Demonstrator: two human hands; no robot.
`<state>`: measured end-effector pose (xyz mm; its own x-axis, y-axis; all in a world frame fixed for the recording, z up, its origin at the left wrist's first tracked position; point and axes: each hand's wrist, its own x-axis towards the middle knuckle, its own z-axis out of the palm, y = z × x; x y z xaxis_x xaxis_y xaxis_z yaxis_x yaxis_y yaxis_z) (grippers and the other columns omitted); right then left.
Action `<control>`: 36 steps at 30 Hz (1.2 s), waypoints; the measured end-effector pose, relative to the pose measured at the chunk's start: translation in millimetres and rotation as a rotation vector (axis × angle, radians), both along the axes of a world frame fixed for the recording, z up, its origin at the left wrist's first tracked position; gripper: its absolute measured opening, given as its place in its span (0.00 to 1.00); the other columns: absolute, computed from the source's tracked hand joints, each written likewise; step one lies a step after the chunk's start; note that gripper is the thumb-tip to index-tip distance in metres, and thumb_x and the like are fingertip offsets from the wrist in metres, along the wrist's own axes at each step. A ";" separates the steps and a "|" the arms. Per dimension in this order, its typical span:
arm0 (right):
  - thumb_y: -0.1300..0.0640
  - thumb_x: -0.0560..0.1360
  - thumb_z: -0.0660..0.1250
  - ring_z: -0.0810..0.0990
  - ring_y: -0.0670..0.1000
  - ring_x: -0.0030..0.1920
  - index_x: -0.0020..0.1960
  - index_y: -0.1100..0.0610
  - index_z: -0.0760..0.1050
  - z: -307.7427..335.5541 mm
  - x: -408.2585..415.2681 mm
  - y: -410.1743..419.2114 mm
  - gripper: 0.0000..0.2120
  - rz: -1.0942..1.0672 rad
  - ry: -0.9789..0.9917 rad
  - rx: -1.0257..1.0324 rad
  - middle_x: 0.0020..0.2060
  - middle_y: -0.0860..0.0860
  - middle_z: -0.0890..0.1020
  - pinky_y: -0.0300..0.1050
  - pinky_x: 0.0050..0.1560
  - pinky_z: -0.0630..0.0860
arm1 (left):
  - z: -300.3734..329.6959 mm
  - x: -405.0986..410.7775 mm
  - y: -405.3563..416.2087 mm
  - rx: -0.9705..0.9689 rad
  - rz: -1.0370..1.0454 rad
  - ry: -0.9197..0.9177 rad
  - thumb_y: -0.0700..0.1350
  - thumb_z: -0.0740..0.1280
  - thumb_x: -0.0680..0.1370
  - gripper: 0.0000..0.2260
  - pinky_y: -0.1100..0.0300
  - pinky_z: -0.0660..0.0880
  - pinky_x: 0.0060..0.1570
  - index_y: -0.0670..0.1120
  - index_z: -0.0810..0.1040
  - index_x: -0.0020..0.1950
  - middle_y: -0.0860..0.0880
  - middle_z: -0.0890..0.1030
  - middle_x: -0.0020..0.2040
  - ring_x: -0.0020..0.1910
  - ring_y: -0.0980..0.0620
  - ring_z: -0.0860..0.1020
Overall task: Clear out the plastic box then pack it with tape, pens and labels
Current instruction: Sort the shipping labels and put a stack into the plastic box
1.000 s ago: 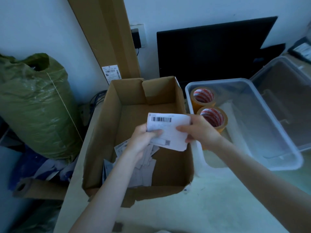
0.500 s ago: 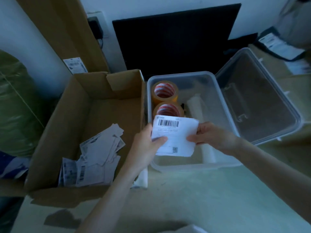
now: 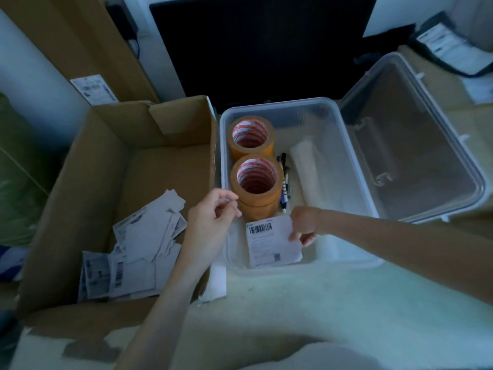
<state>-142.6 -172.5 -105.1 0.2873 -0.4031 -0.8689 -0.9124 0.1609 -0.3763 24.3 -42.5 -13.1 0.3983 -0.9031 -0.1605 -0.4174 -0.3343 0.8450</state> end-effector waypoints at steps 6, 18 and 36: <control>0.68 0.73 0.69 0.80 0.51 0.37 0.58 0.61 0.71 -22.2 5.7 3.5 0.15 -0.022 -0.006 0.012 0.45 0.56 0.79 0.40 0.39 0.79 | -3.5 1.4 -2.2 -0.022 -0.001 -0.012 0.43 0.63 0.79 0.06 0.65 0.70 0.30 0.53 0.77 0.47 0.54 0.82 0.39 0.31 0.55 0.75; 0.70 0.75 0.64 0.73 0.58 0.65 0.67 0.62 0.72 35.4 -1.5 5.3 0.20 -0.130 -0.229 -0.105 0.65 0.59 0.74 0.51 0.64 0.73 | 4.3 18.1 8.2 -0.124 0.039 0.056 0.41 0.61 0.80 0.06 0.68 0.75 0.32 0.50 0.77 0.49 0.51 0.81 0.38 0.32 0.57 0.78; 0.71 0.75 0.64 0.84 0.51 0.42 0.45 0.57 0.79 108.8 110.4 143.1 0.11 -0.498 -0.932 -0.370 0.40 0.55 0.85 0.45 0.49 0.80 | -23.4 175.1 59.4 0.030 -0.040 -0.251 0.46 0.62 0.80 0.06 0.68 0.69 0.41 0.49 0.76 0.55 0.53 0.78 0.52 0.46 0.61 0.75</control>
